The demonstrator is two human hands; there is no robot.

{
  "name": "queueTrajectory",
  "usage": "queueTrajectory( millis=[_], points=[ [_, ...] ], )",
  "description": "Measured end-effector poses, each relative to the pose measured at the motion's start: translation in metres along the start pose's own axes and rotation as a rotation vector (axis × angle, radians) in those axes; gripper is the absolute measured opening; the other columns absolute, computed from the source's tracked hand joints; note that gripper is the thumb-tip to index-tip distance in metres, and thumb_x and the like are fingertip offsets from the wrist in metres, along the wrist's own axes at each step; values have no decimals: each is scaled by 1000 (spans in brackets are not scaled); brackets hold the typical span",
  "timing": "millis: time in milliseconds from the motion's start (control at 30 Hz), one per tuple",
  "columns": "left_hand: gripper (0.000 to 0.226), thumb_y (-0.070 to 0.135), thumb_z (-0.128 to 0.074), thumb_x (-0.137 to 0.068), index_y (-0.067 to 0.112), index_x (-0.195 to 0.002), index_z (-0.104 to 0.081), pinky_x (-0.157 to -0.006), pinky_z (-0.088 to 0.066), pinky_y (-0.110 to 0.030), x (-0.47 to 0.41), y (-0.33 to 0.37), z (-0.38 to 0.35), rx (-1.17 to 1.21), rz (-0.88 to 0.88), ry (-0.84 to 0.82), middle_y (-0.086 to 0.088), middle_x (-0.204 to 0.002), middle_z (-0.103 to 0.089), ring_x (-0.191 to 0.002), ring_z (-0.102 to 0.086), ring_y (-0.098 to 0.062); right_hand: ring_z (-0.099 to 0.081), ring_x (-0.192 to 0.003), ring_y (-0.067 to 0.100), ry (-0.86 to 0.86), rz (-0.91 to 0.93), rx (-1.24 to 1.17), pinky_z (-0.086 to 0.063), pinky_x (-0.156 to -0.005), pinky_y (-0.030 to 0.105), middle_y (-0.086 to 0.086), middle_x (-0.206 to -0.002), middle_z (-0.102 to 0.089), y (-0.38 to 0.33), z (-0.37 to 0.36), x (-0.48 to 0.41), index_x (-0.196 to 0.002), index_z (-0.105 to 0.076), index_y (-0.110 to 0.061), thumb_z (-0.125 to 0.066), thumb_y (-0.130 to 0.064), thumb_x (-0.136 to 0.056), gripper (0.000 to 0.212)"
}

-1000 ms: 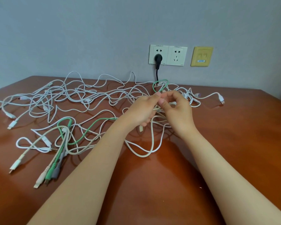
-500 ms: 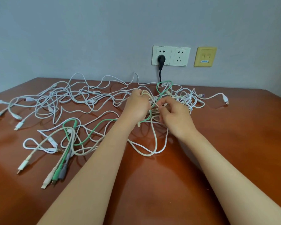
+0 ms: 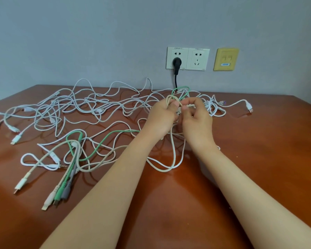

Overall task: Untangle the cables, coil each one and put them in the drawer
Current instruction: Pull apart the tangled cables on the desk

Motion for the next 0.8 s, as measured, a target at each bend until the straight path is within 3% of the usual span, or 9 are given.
queueTrajectory(
  millis=[133, 267, 333, 467, 600, 733, 800],
  points=[
    [26, 11, -40, -98, 17, -76, -51, -50, -30, -19, 1, 9, -4, -70, -107, 23, 8, -53, -40, -45, -40, -3, -51, -59, 15, 79, -8, 25, -40, -65, 32, -6, -61, -54, -3, 11, 2, -94, -45, -20, -44, -10, -94, 10],
    [21, 16, -39, -100, 12, -86, -54, -42, -29, -10, 1, 3, -5, -88, -98, -10, 6, -53, -43, -34, -42, 2, -59, -73, 28, 42, -76, 93, -46, -72, 40, 2, -66, -62, 7, 10, -1, -93, -45, -16, -45, -14, -92, 3],
    [24, 18, -38, -101, 14, -86, -56, -40, -29, -11, 1, 4, -1, -85, -105, 10, 6, -48, -43, -32, -40, 1, -58, -67, 27, 13, -99, 96, -48, -72, 42, 3, -64, -63, 10, 7, -1, -91, -44, -17, -45, -16, -92, 2],
    [31, 21, -34, -102, 19, -82, -58, -31, -24, -12, 1, 0, -1, 66, -44, 23, 10, -32, -37, -25, -31, -2, -51, -55, 23, -70, -170, 55, -48, -71, 43, 5, -58, -59, 15, -4, -1, -77, -38, -25, -41, -19, -93, 17],
    [38, 26, -30, -103, 18, -76, -55, -30, -18, -10, 1, -10, 3, 200, 77, 28, 12, -33, -35, -24, -27, -1, -59, -77, 35, -152, -49, 190, -47, -74, 42, 15, -79, -66, 2, -12, 1, -87, -47, -17, -40, -25, -94, 13],
    [36, 28, -32, -103, 17, -78, -55, -35, -28, -14, 1, -12, 13, 151, 84, 92, 12, -34, -40, -25, -33, 0, -53, -81, 29, -212, 43, 459, -33, -64, 33, 9, -80, -63, -10, -12, 3, -77, -54, -11, -37, -38, -96, 37],
    [36, 27, -32, -103, 17, -75, -52, -37, -3, -24, 2, -11, 17, 184, 87, 126, 12, -41, -42, -28, -30, -3, -48, -77, 29, -218, 64, 574, -29, -65, 31, 8, -72, -57, -15, -9, 3, -65, -49, -11, -36, -41, -96, 45]
  ],
)
Point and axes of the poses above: each hand's wrist, its own x-axis away from the middle knuckle, its own z-axis out of the back of the hand, y = z × x, the point moved 10 cm from there along -x, towards the middle knuckle
